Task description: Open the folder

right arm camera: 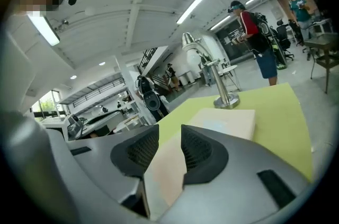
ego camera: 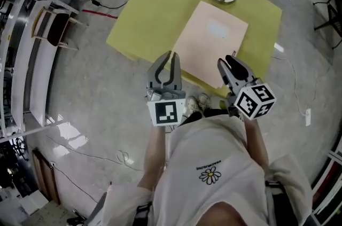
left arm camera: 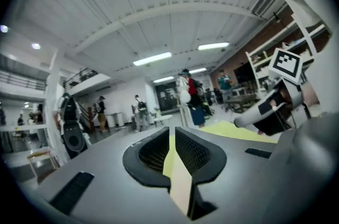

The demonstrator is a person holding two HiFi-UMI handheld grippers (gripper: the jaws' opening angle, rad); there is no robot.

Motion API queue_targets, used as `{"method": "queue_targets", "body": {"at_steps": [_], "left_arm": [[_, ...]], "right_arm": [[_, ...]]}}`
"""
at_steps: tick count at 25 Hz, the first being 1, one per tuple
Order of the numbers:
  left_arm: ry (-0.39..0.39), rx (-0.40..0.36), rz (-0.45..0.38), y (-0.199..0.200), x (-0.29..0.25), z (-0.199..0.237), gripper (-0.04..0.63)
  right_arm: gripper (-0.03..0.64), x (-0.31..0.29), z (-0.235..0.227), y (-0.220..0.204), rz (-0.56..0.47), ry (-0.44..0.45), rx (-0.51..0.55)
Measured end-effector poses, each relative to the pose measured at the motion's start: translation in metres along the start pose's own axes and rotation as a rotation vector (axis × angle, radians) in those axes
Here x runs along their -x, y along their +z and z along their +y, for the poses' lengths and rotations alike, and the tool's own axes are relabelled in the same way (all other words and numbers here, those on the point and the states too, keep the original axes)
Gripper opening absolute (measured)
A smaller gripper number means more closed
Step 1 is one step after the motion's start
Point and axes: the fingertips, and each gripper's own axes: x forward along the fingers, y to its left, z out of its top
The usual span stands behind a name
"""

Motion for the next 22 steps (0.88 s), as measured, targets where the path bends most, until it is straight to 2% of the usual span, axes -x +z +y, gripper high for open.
{"method": "queue_targets", "body": {"at_steps": [2, 4, 7, 12, 14, 16, 22], "left_arm": [[-0.146, -0.078, 0.085, -0.017, -0.006, -0.030, 0.072], [-0.282, -0.123, 0.147, -0.035, -0.008, -0.060, 0.089], [-0.485, -0.240, 0.208, -0.059, -0.006, -0.101, 0.113], [-0.762, -0.551, 0.333, -0.102, 0.011, -0.156, 0.183], [-0.832, -0.638, 0.358, -0.114, 0.018, -0.170, 0.193], [-0.872, -0.689, 0.364, -0.121, 0.022, -0.178, 0.195], [-0.893, -0.775, 0.356, -0.132, 0.023, -0.188, 0.193]], "right_arm": [[0.095, 0.010, -0.015, -0.011, 0.015, -0.036, -0.038], [0.102, 0.018, -0.028, -0.025, 0.035, -0.059, -0.100], [0.136, 0.028, -0.045, -0.051, 0.075, -0.064, -0.223], [0.169, 0.036, -0.060, -0.102, 0.155, -0.003, -0.486], [0.169, 0.036, -0.062, -0.121, 0.170, 0.012, -0.609], [0.169, 0.035, -0.063, -0.135, 0.175, 0.015, -0.716], [0.169, 0.032, -0.059, -0.163, 0.212, 0.091, -0.847]]}}
